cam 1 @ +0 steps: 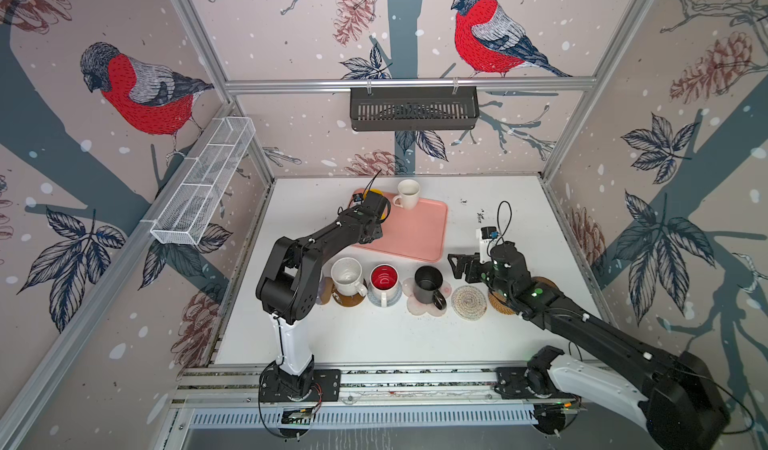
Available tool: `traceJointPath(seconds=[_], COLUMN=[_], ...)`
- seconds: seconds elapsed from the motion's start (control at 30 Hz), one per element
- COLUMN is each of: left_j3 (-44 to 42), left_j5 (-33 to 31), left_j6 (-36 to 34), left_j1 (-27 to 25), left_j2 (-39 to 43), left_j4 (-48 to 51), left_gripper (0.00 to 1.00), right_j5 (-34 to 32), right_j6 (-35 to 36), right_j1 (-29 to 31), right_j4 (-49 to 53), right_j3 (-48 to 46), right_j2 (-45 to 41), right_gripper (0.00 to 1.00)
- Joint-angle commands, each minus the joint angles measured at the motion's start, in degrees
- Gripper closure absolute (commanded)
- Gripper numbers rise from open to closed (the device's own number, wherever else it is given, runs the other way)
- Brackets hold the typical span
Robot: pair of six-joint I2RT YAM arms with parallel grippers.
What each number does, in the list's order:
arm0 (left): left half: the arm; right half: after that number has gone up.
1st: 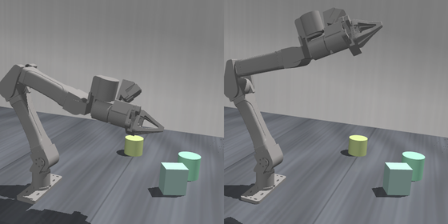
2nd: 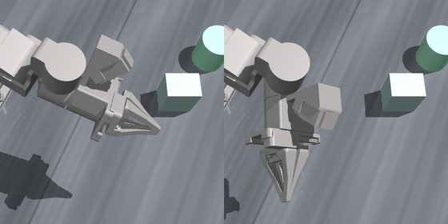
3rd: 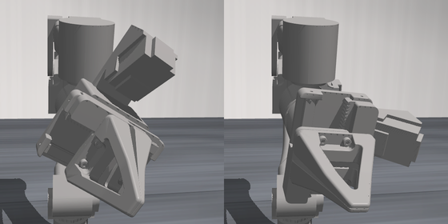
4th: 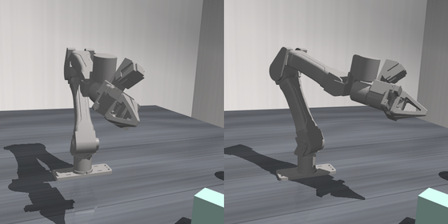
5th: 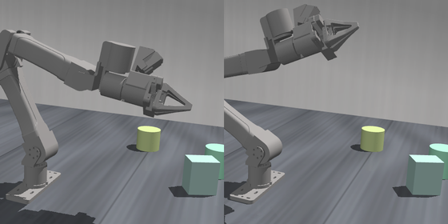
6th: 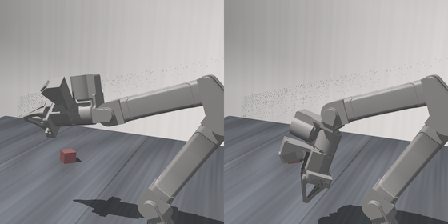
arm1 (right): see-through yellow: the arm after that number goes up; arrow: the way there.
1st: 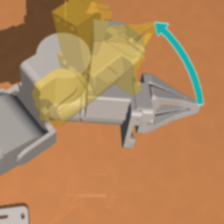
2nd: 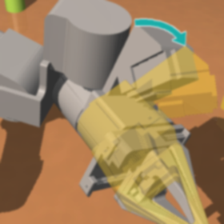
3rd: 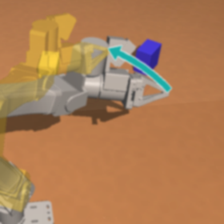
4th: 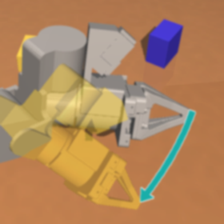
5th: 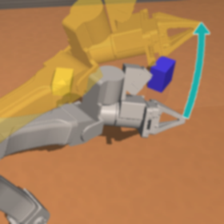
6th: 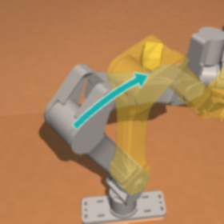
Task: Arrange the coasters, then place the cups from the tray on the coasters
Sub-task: 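Close the left gripper on the blue floral mug's rim and lift it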
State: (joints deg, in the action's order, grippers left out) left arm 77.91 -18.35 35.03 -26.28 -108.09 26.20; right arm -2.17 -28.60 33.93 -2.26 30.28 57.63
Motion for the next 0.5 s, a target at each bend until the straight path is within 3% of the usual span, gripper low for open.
traceJointPath(seconds=[0.0, 0.47], left_j3=[0.99, 1.50], left_j5=[-0.03, -0.28], left_j6=[-0.52, -0.89], left_j1=[0.39, 0.37], left_j2=[-0.70, -1.50], left_j4=[-0.62, -0.62], left_gripper=[0.58, 0.74], right_j5=[-0.61, -0.37], right_j6=[-0.47, -0.49], right_j1=[-0.10, -0.16], right_j4=[-2.04, -2.13], right_j3=[-0.14, -0.14], right_j2=[0.28, 0.47], right_gripper=[0.04, 0.04])
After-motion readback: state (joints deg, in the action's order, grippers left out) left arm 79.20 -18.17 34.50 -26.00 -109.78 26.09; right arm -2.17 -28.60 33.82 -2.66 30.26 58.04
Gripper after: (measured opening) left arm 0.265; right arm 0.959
